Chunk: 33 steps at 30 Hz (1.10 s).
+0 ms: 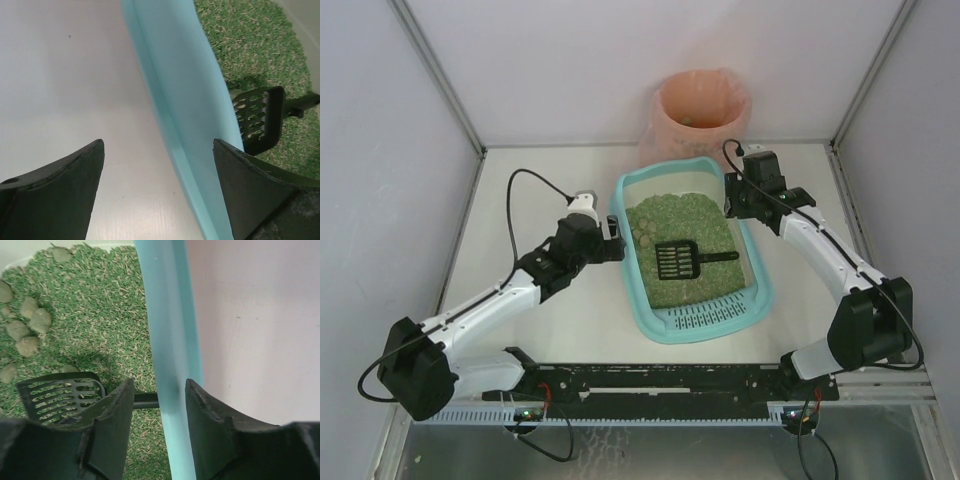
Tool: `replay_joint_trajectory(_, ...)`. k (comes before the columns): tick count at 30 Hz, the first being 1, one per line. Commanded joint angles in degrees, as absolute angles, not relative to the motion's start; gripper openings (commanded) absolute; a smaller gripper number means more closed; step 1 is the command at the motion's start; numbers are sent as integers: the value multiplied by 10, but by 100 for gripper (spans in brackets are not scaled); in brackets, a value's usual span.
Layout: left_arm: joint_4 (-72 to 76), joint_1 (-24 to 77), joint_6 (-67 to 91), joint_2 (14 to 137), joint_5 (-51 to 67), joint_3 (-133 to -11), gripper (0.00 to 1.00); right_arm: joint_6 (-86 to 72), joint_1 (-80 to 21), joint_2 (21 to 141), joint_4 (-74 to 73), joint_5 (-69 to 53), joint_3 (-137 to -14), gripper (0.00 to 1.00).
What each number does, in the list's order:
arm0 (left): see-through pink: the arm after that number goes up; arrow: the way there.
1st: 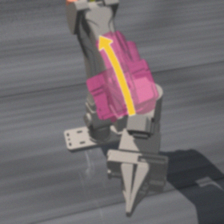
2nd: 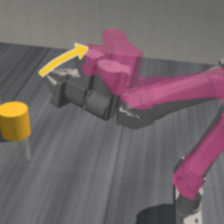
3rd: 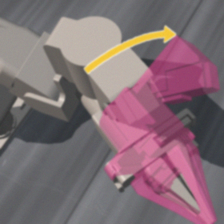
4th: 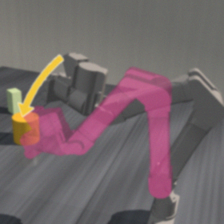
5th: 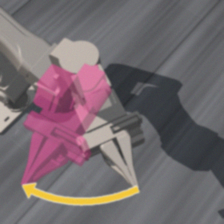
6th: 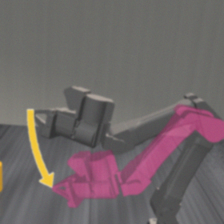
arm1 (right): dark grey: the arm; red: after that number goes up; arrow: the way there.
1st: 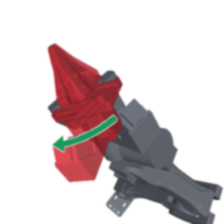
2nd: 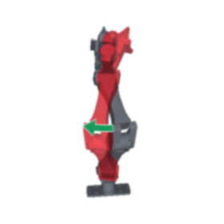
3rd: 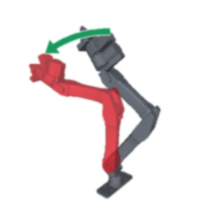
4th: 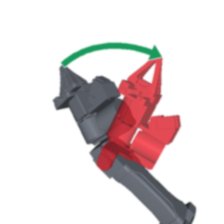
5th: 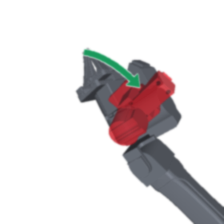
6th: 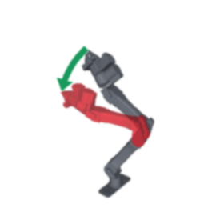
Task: Clean the litter box
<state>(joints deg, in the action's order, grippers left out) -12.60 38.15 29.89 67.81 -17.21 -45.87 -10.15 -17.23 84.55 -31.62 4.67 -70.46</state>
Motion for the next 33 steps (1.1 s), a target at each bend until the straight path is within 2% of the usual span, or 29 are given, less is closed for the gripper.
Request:
replay_joint_trajectory(1, -86, 395, 309, 652, -134, -454, 94, -97, -171, 796, -303, 29, -715, 43)
replay_joint_trajectory(5, -91, 395, 307, 656, -127, -458, 94, -96, -172, 790, -306, 39, -715, 43)
replay_joint_trajectory(12, -104, 395, 303, 631, -138, -463, 94, -88, -183, 754, -306, 60, -715, 53)
replay_joint_trajectory(20, -147, 395, 289, 571, -173, -472, 95, -39, -283, 716, -333, 47, -716, 53)
replay_joint_trajectory(25, -179, 394, 278, 517, -196, -473, 96, -25, -341, 754, -384, 37, -716, 51)
replay_joint_trajectory(28, -194, 395, 273, 500, -200, -475, 96, -26, -343, 790, -398, 40, -716, 46)
replay_joint_trajectory(33, -205, 394, 271, 485, -200, -469, 97, -15, -335, 842, -406, 23, -716, 47)
